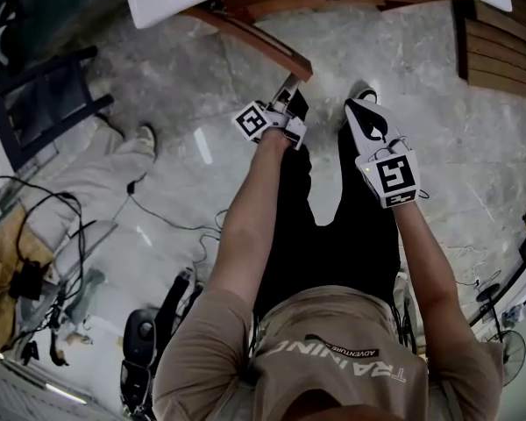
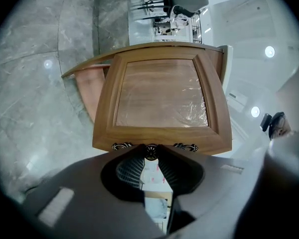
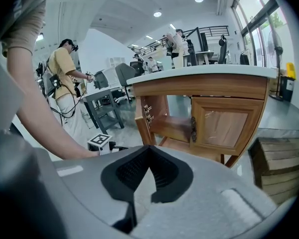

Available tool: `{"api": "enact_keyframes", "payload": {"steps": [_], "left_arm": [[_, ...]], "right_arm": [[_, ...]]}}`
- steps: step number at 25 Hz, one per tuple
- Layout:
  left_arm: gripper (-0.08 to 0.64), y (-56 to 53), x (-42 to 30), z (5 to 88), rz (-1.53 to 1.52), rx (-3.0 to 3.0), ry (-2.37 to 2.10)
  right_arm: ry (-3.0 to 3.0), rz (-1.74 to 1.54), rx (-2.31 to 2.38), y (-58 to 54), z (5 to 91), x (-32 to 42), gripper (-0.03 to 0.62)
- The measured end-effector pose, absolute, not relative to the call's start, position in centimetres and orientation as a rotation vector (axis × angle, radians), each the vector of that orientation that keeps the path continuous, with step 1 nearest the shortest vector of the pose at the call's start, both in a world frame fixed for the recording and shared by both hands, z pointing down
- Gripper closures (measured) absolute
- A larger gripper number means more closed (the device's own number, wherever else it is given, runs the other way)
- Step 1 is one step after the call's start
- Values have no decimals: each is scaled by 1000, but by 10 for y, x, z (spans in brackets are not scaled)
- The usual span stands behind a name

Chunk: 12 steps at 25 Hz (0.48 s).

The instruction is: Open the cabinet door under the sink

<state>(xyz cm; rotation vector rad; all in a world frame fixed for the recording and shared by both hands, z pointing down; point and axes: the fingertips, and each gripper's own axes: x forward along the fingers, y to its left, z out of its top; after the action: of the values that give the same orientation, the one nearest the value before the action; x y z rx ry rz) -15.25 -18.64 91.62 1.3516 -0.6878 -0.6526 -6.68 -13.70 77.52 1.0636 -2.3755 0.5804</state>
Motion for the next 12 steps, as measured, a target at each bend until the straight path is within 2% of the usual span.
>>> {"api": "enact_keyframes", "payload": {"steps": [12], "left_arm": [[460, -140, -212, 923, -527, 1372, -600]], "right_arm": [[-2350, 592, 1141, -120, 768, -127, 591]]}}
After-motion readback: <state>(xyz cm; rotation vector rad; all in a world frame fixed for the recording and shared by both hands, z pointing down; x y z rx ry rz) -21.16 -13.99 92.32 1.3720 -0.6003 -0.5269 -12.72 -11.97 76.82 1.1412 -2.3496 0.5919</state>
